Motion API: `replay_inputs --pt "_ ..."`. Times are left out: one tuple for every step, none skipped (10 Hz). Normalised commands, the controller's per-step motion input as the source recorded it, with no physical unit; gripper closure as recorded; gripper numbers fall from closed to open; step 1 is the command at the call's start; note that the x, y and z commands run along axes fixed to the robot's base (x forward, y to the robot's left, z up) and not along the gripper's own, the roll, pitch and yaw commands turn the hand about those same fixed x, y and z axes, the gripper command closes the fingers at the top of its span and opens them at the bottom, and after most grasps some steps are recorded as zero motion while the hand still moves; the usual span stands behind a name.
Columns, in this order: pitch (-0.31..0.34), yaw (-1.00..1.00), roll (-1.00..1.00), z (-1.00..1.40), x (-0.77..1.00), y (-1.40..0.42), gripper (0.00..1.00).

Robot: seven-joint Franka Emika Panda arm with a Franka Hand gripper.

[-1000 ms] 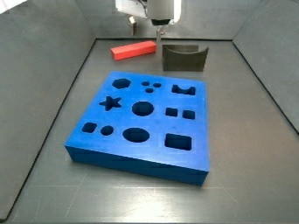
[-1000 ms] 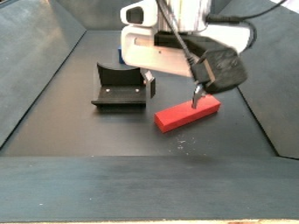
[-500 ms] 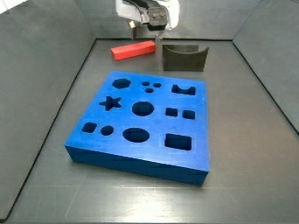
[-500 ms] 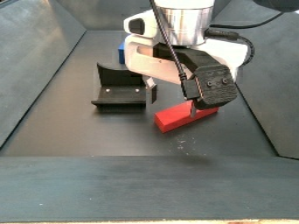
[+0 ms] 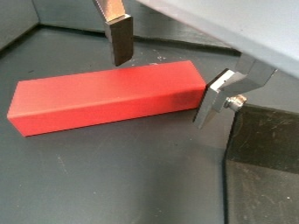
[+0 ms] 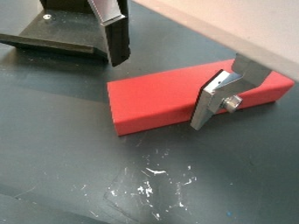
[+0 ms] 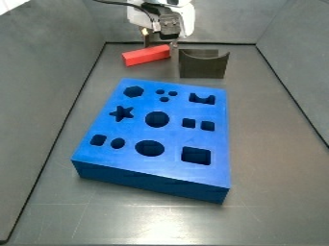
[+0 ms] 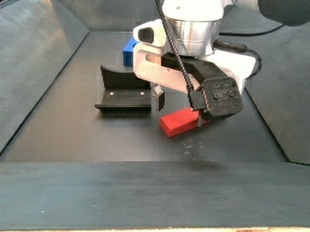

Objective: Pick up the rectangle object. Move up. Place the rectangle object on the fixture. Regrasp the rectangle object. Move to above the board. Insert the rectangle object.
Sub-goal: Pick up the rectangle object.

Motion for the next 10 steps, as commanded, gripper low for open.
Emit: replay_inputs --pt "-0.437 -0.16 -0.31 -0.64 0.0 0.1 0.0" --pt "-0.44 -0.17 -0.3 -0.64 0.0 0.1 0.0" --pt "-0.44 -0.17 -0.28 -0.65 0.0 0.11 0.0" --pt "-0.434 -0.16 -0.27 -0.65 0.0 0.12 0.0" --pt "-0.434 -0.15 -0.27 -0.65 0.0 0.12 0.0" --pt "-0.429 -0.14 -0.25 -0.68 0.0 0.13 0.0" --pt "-0.403 -0.12 -0.18 -0.75 0.0 0.09 0.0" --pt "-0.366 -0.11 -0.13 -0.81 0.03 0.03 0.0" --pt "-0.357 -0.11 -0.11 -0.84 0.04 0.02 0.0" --pt "-0.326 -0.11 -0.07 -0.88 0.03 0.01 0.0"
